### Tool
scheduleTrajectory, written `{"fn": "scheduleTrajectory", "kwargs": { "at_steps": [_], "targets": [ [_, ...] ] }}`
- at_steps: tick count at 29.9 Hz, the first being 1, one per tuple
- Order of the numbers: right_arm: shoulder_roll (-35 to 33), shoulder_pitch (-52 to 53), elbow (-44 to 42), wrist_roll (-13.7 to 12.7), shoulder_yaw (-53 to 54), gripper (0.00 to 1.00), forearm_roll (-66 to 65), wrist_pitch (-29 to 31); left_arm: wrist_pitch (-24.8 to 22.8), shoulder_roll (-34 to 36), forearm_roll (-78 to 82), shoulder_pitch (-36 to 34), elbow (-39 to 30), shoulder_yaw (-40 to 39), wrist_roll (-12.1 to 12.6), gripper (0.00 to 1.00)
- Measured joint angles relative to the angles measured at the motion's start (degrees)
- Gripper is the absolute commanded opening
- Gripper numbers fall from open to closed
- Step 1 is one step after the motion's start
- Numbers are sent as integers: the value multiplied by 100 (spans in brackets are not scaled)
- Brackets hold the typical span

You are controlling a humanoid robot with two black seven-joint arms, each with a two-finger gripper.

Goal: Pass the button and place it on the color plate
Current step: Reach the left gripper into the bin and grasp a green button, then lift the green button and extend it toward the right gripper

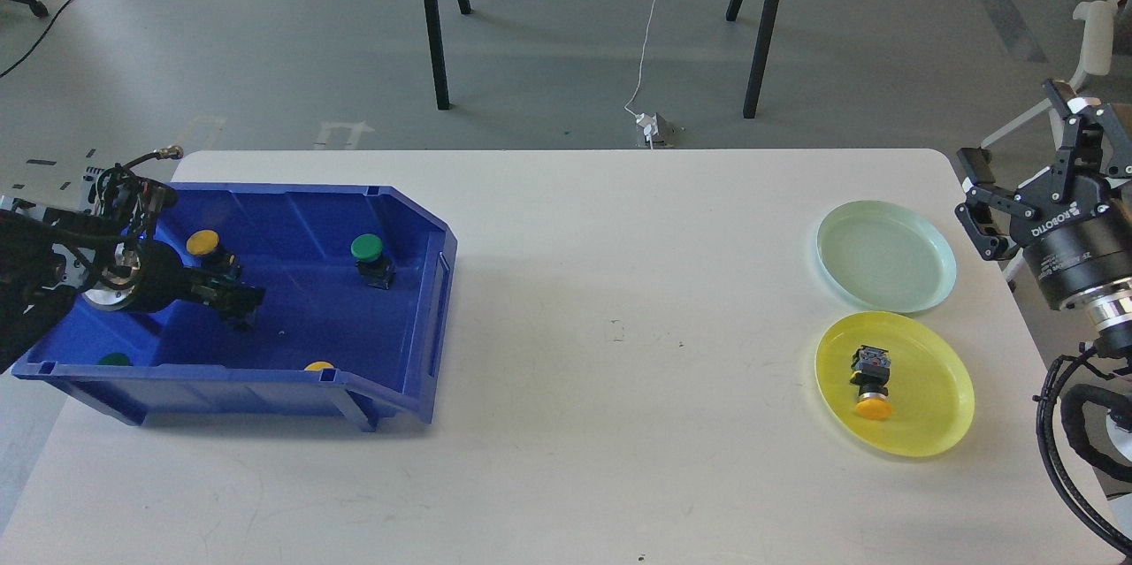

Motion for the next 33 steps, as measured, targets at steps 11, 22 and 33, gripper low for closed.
{"fn": "scheduleTrajectory", "kwargs": {
  "at_steps": [11,22,33],
  "targets": [
    [7,-51,-8,0,-7,96,0,-4,29,81,48,27,7,47,-1,4],
    [11,-113,-52,0,-30,96,-9,-6,-129,1433,-482,-76,-2045,-114,0,4],
    [130,-192,-50,0,-98,96,-10,13,-143,2439,-3625,-99,-4777,-1323,0,4]
  ]
}}
